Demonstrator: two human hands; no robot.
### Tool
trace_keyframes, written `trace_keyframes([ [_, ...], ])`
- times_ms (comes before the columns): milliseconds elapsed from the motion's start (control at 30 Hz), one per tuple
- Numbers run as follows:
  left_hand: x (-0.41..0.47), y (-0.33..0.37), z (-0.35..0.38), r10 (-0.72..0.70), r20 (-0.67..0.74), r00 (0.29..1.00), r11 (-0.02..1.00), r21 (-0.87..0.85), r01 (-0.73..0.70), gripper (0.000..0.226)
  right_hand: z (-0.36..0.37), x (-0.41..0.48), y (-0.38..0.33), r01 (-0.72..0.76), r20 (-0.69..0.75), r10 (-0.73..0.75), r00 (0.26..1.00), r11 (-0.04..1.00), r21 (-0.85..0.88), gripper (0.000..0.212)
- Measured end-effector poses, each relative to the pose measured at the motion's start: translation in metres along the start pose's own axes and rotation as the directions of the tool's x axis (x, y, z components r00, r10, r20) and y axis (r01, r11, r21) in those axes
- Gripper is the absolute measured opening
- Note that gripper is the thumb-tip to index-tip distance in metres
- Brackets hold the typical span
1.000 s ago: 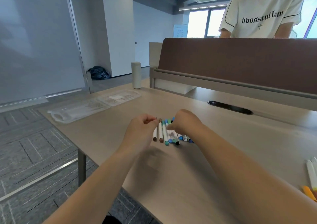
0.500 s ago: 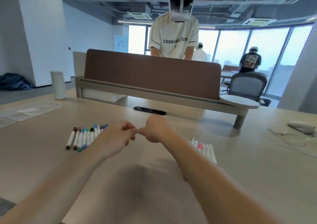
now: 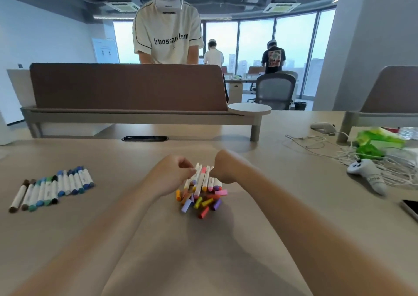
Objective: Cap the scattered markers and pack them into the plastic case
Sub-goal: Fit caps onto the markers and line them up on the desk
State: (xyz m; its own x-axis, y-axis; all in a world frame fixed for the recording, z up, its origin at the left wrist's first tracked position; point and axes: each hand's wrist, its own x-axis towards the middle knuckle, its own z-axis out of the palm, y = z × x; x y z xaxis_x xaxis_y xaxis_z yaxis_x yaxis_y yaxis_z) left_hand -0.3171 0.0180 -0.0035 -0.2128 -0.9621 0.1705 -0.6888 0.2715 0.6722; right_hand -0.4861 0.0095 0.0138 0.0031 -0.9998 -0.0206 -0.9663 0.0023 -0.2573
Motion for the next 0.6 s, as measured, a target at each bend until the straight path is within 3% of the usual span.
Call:
trace_keyframes([
  [167,0.013,-0.001,0.018,-0.003,0.061,0.998,0.997,0.073,-0.002,0.007,0.011,0.006,0.002,-0.054,0.136,0.058,0.989,0.998,-0.03,0.029],
  [333,0.028,-0.005,0.032,-0.005,0.051,0.999,0.989,0.15,-0.003,0.012,0.016,0.02,0.016,-0.056,-0.023,0.056,0.998,0.998,0.026,0.022],
  [533,0.044,-0.009,0.045,0.006,0.068,0.998,0.981,0.192,-0.019,0.017,0.02,0.035,0.017,-0.102,0.019,0.1,0.995,0.986,0.132,0.014],
  [600,0.05,-0.015,0.045,-0.018,0.049,0.999,0.981,0.196,0.008,0.018,0.025,0.043,0.014,-0.106,0.026,0.104,0.994,0.983,0.148,0.021],
])
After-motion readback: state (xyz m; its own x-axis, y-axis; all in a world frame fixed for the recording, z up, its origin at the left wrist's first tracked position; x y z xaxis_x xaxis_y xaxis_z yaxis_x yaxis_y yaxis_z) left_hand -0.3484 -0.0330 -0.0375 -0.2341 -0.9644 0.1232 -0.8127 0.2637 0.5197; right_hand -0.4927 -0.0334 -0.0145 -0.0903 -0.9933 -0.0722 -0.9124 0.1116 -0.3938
